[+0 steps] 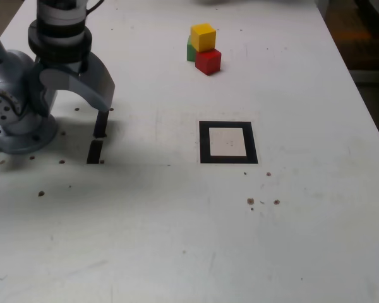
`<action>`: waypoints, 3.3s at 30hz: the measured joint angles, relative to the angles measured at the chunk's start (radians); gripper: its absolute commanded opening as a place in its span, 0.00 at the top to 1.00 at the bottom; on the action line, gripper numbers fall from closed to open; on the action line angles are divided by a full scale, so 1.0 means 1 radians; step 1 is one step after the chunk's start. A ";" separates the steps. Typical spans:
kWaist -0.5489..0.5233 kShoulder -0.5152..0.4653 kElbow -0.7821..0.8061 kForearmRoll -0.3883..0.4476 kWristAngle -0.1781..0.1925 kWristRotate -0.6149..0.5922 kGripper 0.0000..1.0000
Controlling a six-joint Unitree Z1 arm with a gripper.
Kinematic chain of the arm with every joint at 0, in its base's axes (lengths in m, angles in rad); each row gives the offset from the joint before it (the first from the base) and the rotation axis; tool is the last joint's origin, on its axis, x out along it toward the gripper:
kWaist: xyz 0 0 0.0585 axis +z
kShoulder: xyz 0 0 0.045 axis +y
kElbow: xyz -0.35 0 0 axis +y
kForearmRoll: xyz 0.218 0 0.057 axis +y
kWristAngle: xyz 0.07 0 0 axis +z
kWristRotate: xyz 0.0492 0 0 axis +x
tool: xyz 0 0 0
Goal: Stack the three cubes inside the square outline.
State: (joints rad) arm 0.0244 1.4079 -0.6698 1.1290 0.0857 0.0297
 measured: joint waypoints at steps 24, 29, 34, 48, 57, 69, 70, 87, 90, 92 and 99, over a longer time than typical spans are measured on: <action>0.093 0.125 -0.467 0.379 0.068 0.170 0.00; 0.126 0.228 -0.634 0.427 0.071 0.217 0.01; 0.176 0.360 -0.802 0.438 0.075 0.242 0.02; 0.399 0.585 -1.270 0.439 0.080 0.312 0.07; 0.411 0.644 -1.249 0.420 0.101 0.302 0.07; 0.442 0.677 -1.165 0.352 0.099 0.294 0.07; 0.451 0.685 -1.165 0.348 0.099 0.294 0.07; 0.497 0.758 -1.182 0.306 0.112 0.313 0.46; 0.497 0.768 -1.185 0.294 0.107 0.313 0.53; 0.497 0.774 -1.188 0.290 0.105 0.312 0.58; 0.493 0.771 -1.199 0.316 0.117 0.312 0.69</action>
State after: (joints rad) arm 0.5171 2.1794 -1.8686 1.4449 0.2028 0.3422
